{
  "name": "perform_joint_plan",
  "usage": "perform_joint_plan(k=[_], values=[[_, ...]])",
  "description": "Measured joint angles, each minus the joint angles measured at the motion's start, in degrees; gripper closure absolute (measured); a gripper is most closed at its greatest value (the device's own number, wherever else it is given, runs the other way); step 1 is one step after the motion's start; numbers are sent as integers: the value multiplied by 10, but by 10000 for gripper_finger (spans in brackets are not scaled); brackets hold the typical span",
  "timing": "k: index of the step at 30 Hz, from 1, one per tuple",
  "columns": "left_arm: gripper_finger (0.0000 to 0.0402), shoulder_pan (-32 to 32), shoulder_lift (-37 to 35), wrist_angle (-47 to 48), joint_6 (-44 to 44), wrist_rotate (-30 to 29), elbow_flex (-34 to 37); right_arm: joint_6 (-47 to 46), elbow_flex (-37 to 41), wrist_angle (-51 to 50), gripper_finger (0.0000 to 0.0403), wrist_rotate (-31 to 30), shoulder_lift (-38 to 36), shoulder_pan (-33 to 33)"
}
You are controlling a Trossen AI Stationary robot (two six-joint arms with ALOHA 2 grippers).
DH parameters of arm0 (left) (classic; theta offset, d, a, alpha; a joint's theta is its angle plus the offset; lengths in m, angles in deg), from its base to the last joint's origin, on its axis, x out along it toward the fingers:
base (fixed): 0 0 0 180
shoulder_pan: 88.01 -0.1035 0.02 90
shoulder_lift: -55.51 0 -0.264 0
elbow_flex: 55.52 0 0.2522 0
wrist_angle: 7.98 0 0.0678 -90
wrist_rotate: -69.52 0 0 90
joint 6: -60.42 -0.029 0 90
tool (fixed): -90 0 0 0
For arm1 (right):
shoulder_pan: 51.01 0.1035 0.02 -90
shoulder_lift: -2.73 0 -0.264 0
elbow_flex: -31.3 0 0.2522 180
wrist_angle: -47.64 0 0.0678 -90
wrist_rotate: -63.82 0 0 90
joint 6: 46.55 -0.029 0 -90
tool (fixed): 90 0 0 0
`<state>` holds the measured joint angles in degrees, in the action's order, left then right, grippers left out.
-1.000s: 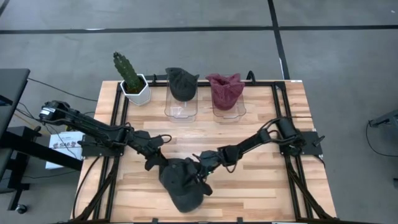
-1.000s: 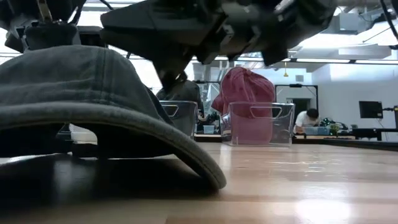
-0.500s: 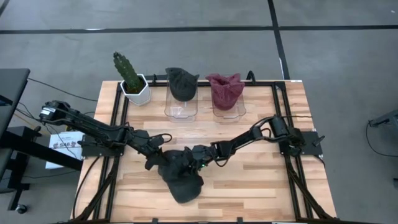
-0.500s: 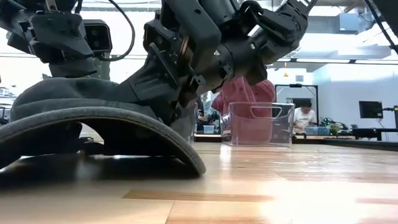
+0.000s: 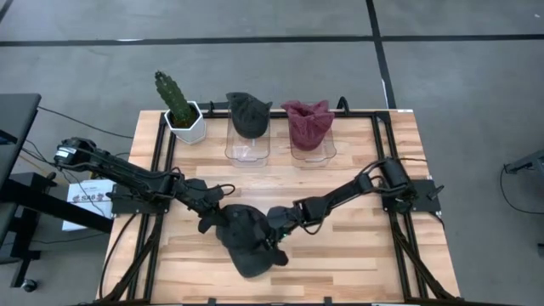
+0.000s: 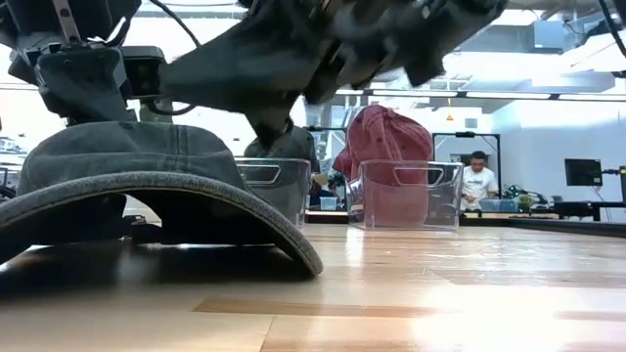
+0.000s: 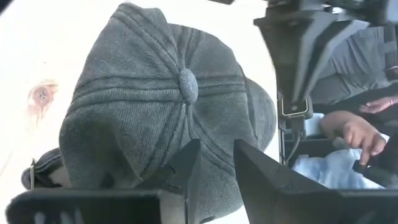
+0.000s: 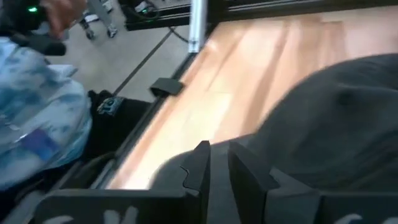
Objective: Pick & Place hat
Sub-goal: Put the black cap into the left transparent bin
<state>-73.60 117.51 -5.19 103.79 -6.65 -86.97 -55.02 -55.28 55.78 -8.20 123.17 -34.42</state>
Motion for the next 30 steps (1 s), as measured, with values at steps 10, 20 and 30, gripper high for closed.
perform_joint_plan(k=[10, 20, 30], values=[[309, -18, 0, 1, -2, -8, 0, 34, 0, -232, 356, -173, -60, 104], [309, -105, 0, 0, -42, -80, 0, -19, 0, -257, 355, -349, -58, 146], [309, -92, -1, -11, -24, -77, 0, -51, 1, -236, 310, -423, -37, 148]])
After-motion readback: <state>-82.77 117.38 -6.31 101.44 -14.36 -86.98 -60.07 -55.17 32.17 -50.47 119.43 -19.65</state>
